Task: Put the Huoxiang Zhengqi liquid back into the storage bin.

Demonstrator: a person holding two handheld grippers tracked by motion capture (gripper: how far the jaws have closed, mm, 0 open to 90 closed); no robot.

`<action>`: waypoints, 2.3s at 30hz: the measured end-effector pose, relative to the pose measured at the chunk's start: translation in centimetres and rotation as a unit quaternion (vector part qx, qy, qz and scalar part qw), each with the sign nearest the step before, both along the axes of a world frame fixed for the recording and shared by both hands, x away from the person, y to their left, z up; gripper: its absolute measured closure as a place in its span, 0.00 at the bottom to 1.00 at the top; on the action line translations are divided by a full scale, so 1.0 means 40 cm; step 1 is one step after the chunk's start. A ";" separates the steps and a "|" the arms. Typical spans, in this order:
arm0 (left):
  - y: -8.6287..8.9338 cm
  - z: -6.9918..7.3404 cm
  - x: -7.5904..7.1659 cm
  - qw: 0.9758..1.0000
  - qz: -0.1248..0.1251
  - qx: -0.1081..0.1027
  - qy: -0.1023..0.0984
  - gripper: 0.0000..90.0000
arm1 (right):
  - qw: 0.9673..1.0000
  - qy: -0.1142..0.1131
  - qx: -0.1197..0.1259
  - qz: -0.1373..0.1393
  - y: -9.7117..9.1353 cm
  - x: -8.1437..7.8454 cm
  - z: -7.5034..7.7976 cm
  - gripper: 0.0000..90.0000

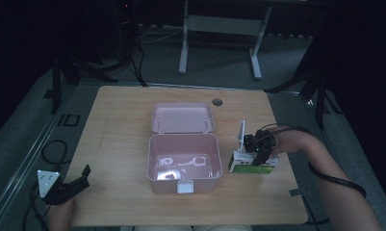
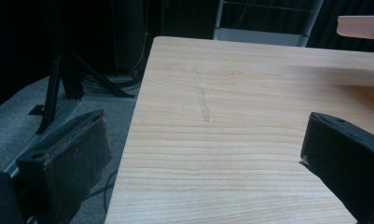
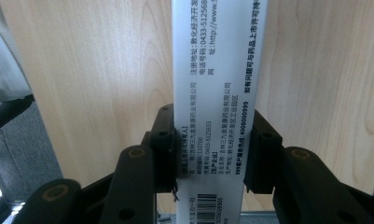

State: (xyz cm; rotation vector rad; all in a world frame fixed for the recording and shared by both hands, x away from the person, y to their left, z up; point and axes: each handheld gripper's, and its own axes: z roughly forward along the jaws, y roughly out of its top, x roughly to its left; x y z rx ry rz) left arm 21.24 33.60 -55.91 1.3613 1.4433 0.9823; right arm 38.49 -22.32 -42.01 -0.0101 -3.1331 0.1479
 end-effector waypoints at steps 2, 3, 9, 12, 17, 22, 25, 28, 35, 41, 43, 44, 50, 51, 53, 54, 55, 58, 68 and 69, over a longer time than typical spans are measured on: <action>0.000 0.000 0.000 1.000 0.001 0.000 0.000 0.02 | 1.000 -0.001 0.002 0.001 0.001 -0.003 0.012 0.69; 0.000 0.000 0.000 1.000 0.000 0.000 0.000 0.02 | 1.000 -0.002 0.004 -0.001 0.002 -0.004 0.022 0.69; 0.001 0.000 0.000 1.000 0.000 -0.001 0.000 0.02 | 1.000 -0.009 0.004 0.000 0.009 -0.018 0.068 0.69; 0.001 0.000 -0.001 1.000 0.000 -0.001 0.000 0.02 | 1.000 -0.009 0.004 -0.004 0.010 -0.023 0.090 0.69; 0.001 0.000 -0.001 1.000 0.001 -0.001 0.000 0.02 | 1.000 -0.015 0.004 -0.005 0.011 -0.037 0.132 0.69; 0.001 0.000 -0.001 1.000 0.001 -0.001 0.001 0.02 | 1.000 -0.022 0.010 -0.004 0.011 -0.049 0.178 0.69; 0.001 0.000 -0.001 1.000 0.002 -0.001 0.000 0.02 | 1.000 -0.030 0.009 -0.002 0.013 -0.055 0.203 0.69; 0.001 0.000 -0.001 1.000 0.002 -0.002 0.000 0.02 | 0.999 -0.034 0.006 -0.001 0.018 -0.059 0.223 0.69; 0.001 0.000 -0.001 1.000 0.002 -0.004 -0.001 0.02 | 0.999 -0.036 0.012 -0.003 0.032 -0.060 0.247 0.69; 0.001 0.000 -0.001 1.000 0.001 -0.002 0.000 0.02 | 0.999 -0.035 0.016 0.001 0.054 -0.062 0.265 0.69; 0.001 0.000 -0.001 1.000 0.001 -0.002 0.000 0.02 | 0.999 -0.038 0.017 0.006 0.065 -0.063 0.269 0.69; 0.001 0.000 -0.001 1.000 0.001 -0.002 0.000 0.02 | 0.999 -0.038 0.017 0.003 0.071 -0.063 0.271 0.69; 0.002 0.000 -0.001 1.000 0.001 -0.004 -0.002 0.02 | 0.999 -0.035 0.019 0.008 0.103 -0.061 0.280 0.69; 0.002 0.000 -0.001 1.000 0.001 -0.004 -0.002 0.02 | 0.999 -0.036 0.018 0.009 0.110 -0.061 0.282 0.69; 0.003 0.000 -0.001 1.000 0.001 -0.005 -0.002 0.02 | 0.999 -0.034 0.017 0.012 0.133 -0.061 0.285 0.69; 0.003 0.000 -0.001 1.000 0.001 -0.005 -0.002 0.02 | 0.999 -0.034 0.017 0.013 0.140 -0.061 0.285 0.69; 0.003 0.000 -0.001 1.000 0.001 -0.005 -0.002 0.02 | 0.999 -0.033 0.016 0.015 0.148 -0.061 0.285 0.69; 0.003 0.000 -0.001 1.000 0.000 -0.005 -0.002 0.02 | 0.999 -0.030 0.015 0.020 0.171 -0.064 0.285 0.69; 0.002 0.000 -0.001 1.000 0.000 -0.004 -0.003 0.02 | 0.999 -0.023 0.017 0.029 0.236 -0.071 0.283 0.69; 0.002 0.000 -0.001 1.000 0.000 -0.004 -0.003 0.02 | 0.999 -0.023 0.017 0.029 0.236 -0.071 0.283 0.69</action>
